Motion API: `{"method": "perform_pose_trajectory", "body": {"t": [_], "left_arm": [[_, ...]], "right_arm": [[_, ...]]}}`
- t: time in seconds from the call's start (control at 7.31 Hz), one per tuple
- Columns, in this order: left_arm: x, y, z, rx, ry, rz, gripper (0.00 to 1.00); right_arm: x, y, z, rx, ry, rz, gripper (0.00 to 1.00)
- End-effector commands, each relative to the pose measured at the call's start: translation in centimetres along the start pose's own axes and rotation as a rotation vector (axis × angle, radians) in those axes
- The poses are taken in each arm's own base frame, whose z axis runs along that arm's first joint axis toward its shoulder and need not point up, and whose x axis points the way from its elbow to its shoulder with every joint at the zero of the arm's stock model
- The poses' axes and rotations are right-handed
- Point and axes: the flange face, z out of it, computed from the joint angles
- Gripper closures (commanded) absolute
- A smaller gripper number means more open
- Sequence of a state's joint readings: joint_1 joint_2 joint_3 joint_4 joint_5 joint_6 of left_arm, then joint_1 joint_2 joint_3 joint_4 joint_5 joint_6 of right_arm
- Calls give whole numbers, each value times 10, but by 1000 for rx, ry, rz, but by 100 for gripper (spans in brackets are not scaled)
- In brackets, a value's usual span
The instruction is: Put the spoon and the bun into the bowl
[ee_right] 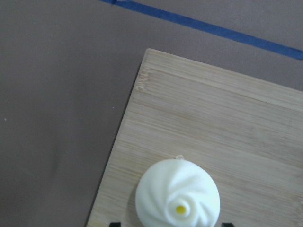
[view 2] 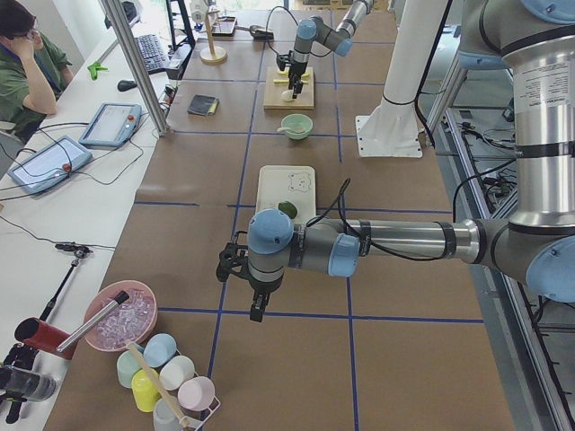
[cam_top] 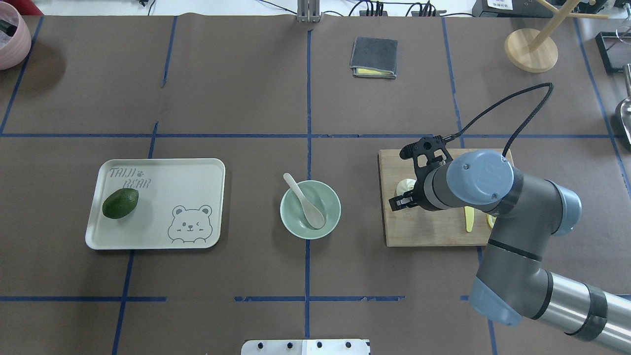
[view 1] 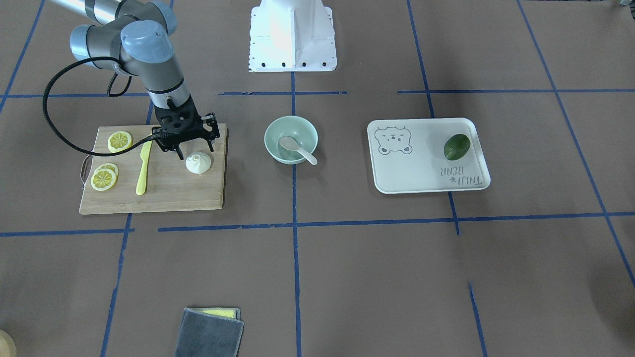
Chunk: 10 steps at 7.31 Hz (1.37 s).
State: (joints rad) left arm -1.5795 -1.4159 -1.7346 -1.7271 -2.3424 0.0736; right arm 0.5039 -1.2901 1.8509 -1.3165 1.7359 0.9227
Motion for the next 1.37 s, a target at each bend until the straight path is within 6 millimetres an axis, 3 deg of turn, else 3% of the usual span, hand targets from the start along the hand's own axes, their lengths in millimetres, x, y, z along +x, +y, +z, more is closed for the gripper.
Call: {"method": "perform_pose_trajectory", "body": {"t": [0.0, 0.14, 0.27, 0.68, 0.82, 0.96, 1.09, 1.23], "left_arm": [[1, -2, -1, 2, 2, 3, 0], [1, -2, -1, 2, 2, 3, 0], [1, -2, -1, 3, 2, 4, 0], [2, -3, -2, 7, 2, 6, 0], [2, -3, -2, 12, 2, 11, 0], [2, -3, -1, 12, 2, 13, 0], [3, -4, -2, 15, 2, 15, 0], [3, -4, -2, 14, 2, 13, 0]], "right_arm": [[-6, 5, 5, 5, 15, -5, 100], [-8, 4, 4, 9, 12, -6, 100], [-27, -8, -7, 32, -16, 12, 100], [-124, -62, -75, 129, -189, 155, 100], [-161, -67, -90, 112, -186, 188, 100], [-192, -52, -82, 126, -138, 163, 11], [-199, -43, -78, 170, -105, 152, 0], [-197, -41, -78, 146, -71, 149, 0]]}}
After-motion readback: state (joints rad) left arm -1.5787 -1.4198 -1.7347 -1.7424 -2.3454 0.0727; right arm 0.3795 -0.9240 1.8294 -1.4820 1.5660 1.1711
